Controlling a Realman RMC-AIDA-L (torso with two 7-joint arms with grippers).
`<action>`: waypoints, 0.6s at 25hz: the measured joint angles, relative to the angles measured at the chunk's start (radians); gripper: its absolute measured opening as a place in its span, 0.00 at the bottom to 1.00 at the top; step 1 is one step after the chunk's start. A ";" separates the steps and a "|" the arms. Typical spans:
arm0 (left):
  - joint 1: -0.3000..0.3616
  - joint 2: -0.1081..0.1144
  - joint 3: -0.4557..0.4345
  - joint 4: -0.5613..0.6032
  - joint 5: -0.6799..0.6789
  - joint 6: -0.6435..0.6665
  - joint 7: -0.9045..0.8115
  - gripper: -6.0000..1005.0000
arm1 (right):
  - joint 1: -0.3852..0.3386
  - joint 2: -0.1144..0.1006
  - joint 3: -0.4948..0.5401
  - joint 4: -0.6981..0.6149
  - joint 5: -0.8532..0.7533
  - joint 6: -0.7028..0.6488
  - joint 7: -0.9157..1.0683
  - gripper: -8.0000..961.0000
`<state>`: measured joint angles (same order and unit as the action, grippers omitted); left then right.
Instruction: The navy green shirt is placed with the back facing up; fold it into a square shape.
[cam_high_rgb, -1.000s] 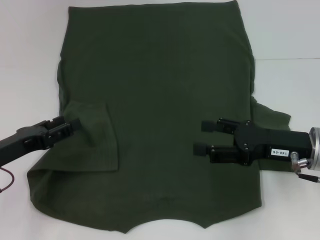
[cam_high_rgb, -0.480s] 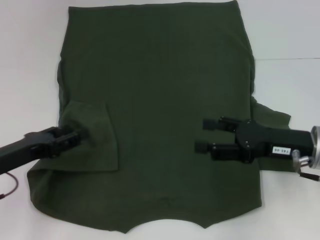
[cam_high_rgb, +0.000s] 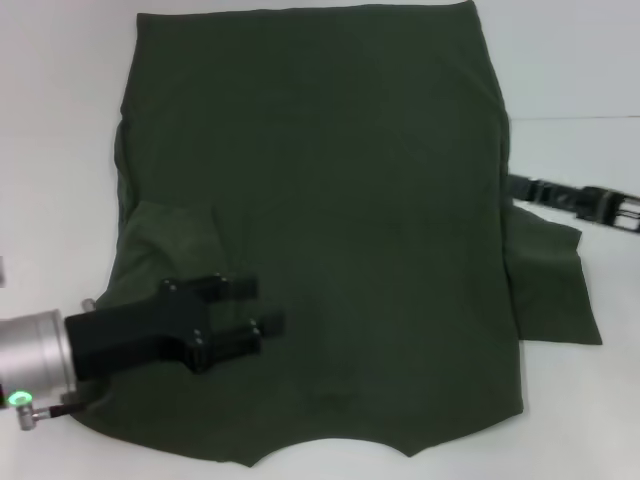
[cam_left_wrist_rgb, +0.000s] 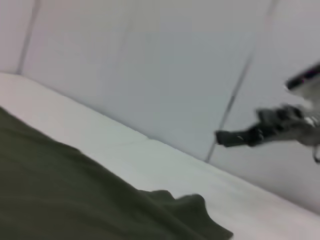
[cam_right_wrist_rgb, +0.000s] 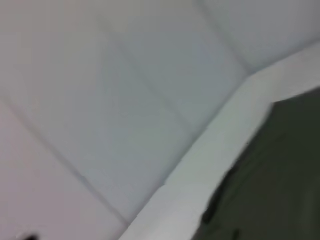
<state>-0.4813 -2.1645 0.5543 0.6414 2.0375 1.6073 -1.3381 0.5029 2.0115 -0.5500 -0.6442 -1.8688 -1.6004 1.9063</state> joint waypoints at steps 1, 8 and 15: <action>-0.003 0.000 0.010 -0.008 0.000 -0.002 0.022 0.65 | -0.006 -0.007 0.000 -0.013 -0.009 0.023 0.042 0.82; -0.012 -0.002 0.048 -0.029 0.002 0.003 0.120 0.65 | -0.036 -0.045 0.007 -0.043 -0.103 0.148 0.230 0.81; -0.009 -0.003 0.051 -0.039 0.007 -0.006 0.184 0.65 | -0.067 -0.070 0.010 -0.032 -0.124 0.203 0.311 0.81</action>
<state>-0.4899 -2.1676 0.6056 0.6029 2.0440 1.6009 -1.1540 0.4355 1.9416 -0.5397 -0.6764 -1.9928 -1.3976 2.2169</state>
